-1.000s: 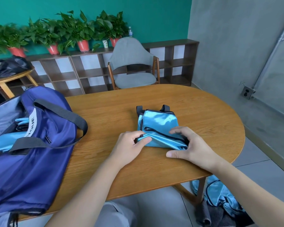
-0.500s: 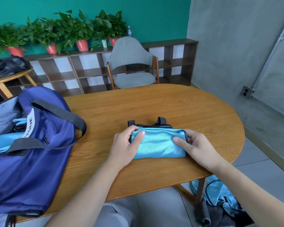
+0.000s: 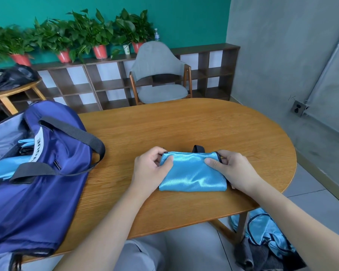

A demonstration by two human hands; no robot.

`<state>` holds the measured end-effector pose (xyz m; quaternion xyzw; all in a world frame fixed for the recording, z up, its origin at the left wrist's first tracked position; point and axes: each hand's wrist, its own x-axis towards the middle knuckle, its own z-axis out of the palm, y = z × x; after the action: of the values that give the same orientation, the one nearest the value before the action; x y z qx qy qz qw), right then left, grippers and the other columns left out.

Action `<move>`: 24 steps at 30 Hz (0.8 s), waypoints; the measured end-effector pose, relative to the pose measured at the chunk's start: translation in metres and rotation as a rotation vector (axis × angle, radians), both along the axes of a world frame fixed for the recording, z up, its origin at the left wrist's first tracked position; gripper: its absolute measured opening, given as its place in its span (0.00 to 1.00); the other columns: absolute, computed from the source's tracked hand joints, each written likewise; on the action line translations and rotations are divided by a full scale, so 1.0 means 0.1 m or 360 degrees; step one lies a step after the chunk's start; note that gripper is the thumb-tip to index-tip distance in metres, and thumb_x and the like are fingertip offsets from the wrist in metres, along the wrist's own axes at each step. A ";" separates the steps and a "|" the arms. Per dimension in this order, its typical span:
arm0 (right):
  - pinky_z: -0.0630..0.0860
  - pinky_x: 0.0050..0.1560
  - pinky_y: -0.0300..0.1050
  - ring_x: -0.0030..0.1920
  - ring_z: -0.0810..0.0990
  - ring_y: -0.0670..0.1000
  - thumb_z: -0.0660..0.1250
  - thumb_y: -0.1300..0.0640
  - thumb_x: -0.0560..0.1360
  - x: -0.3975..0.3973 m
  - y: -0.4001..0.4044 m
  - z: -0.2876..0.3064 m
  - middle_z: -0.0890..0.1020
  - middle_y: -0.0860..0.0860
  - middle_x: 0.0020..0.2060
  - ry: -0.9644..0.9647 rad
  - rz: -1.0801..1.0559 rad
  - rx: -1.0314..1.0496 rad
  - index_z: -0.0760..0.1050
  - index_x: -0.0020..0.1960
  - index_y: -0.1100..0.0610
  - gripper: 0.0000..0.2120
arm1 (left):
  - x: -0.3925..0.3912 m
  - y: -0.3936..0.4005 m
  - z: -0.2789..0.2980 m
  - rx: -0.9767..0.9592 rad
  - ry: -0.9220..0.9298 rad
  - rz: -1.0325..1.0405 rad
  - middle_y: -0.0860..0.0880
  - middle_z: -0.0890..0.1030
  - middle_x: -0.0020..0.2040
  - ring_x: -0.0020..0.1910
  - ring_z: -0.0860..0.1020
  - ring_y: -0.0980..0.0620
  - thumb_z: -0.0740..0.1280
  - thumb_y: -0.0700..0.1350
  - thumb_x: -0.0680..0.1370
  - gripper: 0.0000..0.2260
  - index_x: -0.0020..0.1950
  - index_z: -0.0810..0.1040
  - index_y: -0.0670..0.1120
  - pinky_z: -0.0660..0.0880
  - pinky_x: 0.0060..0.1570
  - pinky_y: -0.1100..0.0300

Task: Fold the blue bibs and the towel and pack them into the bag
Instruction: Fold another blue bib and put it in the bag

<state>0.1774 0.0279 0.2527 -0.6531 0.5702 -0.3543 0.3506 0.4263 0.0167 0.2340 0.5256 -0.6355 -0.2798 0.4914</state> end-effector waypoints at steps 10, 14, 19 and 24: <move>0.71 0.25 0.38 0.28 0.77 0.44 0.75 0.40 0.72 0.04 -0.15 -0.08 0.82 0.50 0.37 0.0122 -0.0305 0.0046 0.80 0.50 0.52 0.17 | 0.05 -0.11 -0.08 -0.0273 -0.0610 -0.0207 0.65 0.80 0.59 0.70 0.68 0.63 0.71 0.41 0.77 0.13 0.49 0.85 0.61 0.56 0.72 0.50; 0.73 0.41 0.30 0.44 0.80 0.40 0.78 0.40 0.69 0.02 -0.12 -0.20 0.82 0.44 0.45 -0.0020 -0.0507 -0.0228 0.78 0.54 0.51 0.21 | 0.03 -0.09 -0.11 -0.0254 -0.0787 -0.0137 0.67 0.82 0.48 0.58 0.75 0.62 0.67 0.55 0.75 0.06 0.46 0.84 0.65 0.60 0.65 0.50; 0.67 0.42 0.31 0.43 0.75 0.42 0.75 0.39 0.71 0.08 -0.11 -0.26 0.75 0.47 0.43 0.0244 -0.0488 -0.0415 0.73 0.58 0.52 0.24 | -0.03 -0.05 -0.08 -0.0154 -0.1294 0.0154 0.62 0.79 0.49 0.51 0.76 0.59 0.53 0.69 0.75 0.25 0.57 0.84 0.62 0.63 0.60 0.53; 0.73 0.57 0.53 0.52 0.77 0.52 0.64 0.24 0.67 0.19 -0.12 -0.25 0.76 0.44 0.44 0.0605 -0.0421 -0.0227 0.68 0.62 0.50 0.36 | -0.22 0.05 -0.08 -0.0347 -0.1450 0.0379 0.56 0.83 0.44 0.42 0.80 0.55 0.60 0.68 0.75 0.23 0.57 0.83 0.55 0.68 0.55 0.53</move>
<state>0.1964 0.0156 0.2277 -0.6508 0.6800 -0.3073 0.1404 0.4046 0.0219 0.2263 0.6093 -0.7471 0.1055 0.2438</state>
